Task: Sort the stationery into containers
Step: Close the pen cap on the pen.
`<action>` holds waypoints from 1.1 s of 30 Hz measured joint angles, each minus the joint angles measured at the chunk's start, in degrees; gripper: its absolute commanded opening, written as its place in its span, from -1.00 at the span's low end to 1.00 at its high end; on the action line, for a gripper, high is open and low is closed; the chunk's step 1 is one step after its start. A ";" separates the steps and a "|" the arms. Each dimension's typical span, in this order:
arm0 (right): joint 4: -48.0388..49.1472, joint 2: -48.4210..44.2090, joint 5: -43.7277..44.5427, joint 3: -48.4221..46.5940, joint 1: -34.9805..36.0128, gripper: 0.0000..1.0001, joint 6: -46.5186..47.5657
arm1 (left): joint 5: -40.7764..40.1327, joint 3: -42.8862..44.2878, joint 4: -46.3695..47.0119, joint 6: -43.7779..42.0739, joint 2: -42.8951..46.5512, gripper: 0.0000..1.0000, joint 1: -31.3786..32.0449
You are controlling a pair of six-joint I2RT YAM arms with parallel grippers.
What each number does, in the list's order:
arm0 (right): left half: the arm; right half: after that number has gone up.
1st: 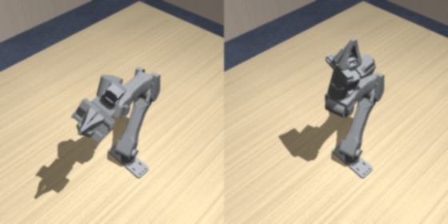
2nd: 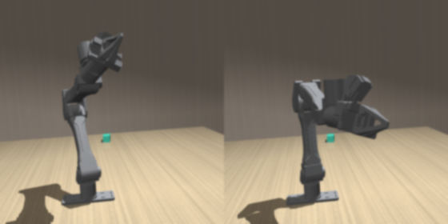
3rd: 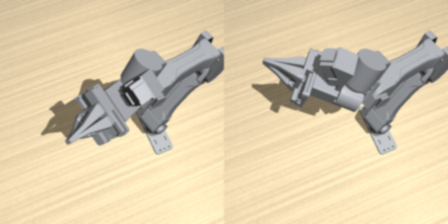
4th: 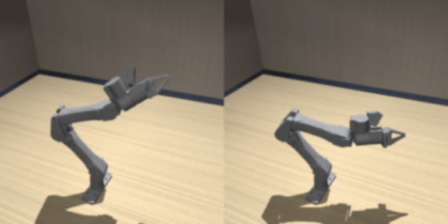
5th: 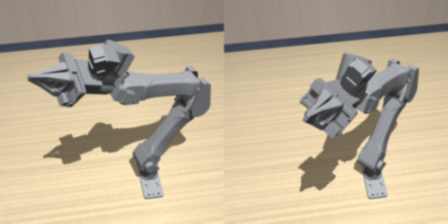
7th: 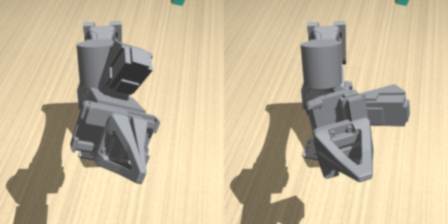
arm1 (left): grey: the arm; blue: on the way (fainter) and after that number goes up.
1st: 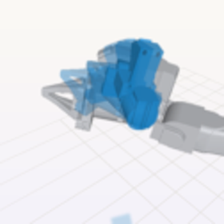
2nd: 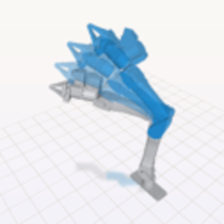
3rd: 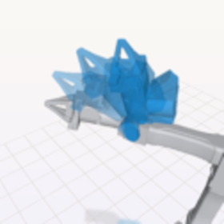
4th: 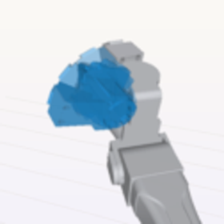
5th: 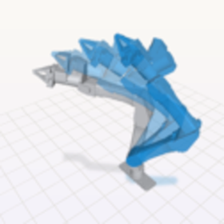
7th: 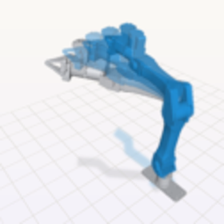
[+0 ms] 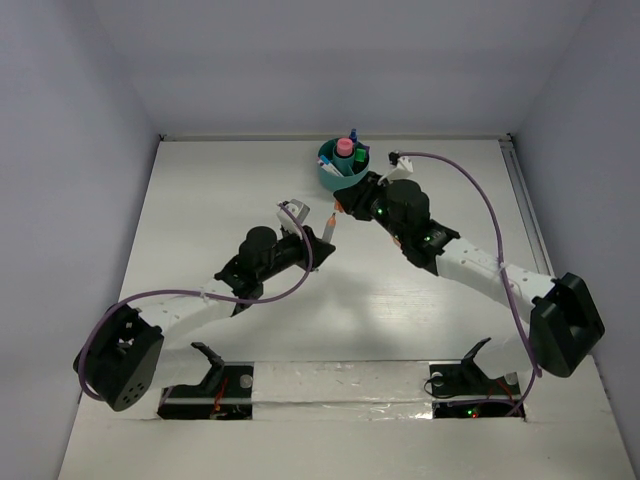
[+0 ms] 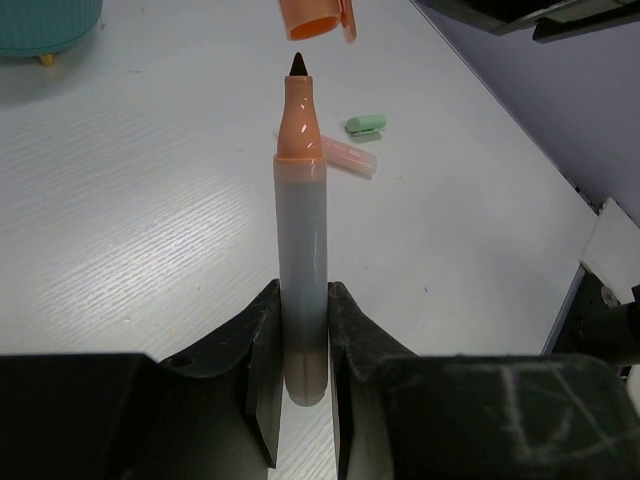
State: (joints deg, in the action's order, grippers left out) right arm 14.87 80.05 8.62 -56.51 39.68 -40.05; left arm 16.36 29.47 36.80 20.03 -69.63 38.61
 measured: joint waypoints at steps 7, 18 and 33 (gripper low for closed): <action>0.17 1.31 0.00 0.00 1.92 -0.86 -0.04 | -0.04 0.00 0.24 0.02 0.00 -1.00 0.00; 3.17 2.08 5.42 0.94 5.70 -0.83 -0.09 | -3.23 -0.94 0.02 1.33 1.11 -1.00 0.00; 6.49 2.99 14.32 2.36 10.75 -0.85 0.11 | -6.38 -2.73 -0.24 2.58 3.72 -1.00 0.31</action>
State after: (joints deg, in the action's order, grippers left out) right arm 21.37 83.05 22.94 -54.15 50.43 -39.94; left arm 9.98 26.74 36.56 22.61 -65.91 38.92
